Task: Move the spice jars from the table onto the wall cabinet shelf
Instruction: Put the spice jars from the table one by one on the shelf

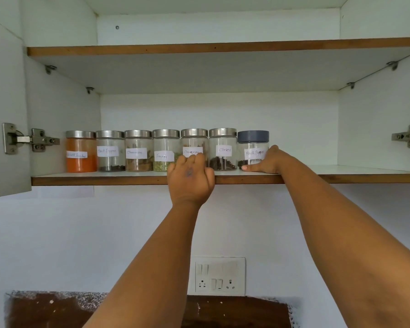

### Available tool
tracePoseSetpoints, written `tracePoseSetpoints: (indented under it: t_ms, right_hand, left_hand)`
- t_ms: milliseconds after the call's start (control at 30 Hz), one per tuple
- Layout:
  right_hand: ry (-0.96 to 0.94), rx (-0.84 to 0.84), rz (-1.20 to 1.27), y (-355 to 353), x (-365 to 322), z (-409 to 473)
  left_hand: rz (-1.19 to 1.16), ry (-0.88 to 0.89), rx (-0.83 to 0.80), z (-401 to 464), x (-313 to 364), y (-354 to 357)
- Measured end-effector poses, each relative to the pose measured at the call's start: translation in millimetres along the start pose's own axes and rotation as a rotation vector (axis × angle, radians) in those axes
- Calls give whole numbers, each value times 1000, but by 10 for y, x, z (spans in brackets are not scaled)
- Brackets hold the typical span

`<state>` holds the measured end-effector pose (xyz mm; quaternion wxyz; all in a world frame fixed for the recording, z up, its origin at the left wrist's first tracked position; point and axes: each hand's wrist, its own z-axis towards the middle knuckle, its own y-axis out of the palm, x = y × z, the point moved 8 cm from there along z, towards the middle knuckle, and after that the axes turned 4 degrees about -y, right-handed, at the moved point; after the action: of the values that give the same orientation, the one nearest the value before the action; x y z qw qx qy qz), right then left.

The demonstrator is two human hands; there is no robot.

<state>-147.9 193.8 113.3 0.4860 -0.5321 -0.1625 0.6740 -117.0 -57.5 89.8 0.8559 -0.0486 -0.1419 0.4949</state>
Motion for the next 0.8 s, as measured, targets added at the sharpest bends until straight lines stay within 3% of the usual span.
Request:
tracePoseSetpoints:
  t_ms: [233,600,800]
  right_hand:
    - [0,-12,-50,24,-3,-8]
    - [231,120,-130,-71,79,-360]
    - [136,313,-469,-106,23,-774]
  left_hand:
    - [-25,1,9,5,-6,-6]
    - [-65,55,-57,42,11,-14]
    - [-67,96,-158,31,25,-12]
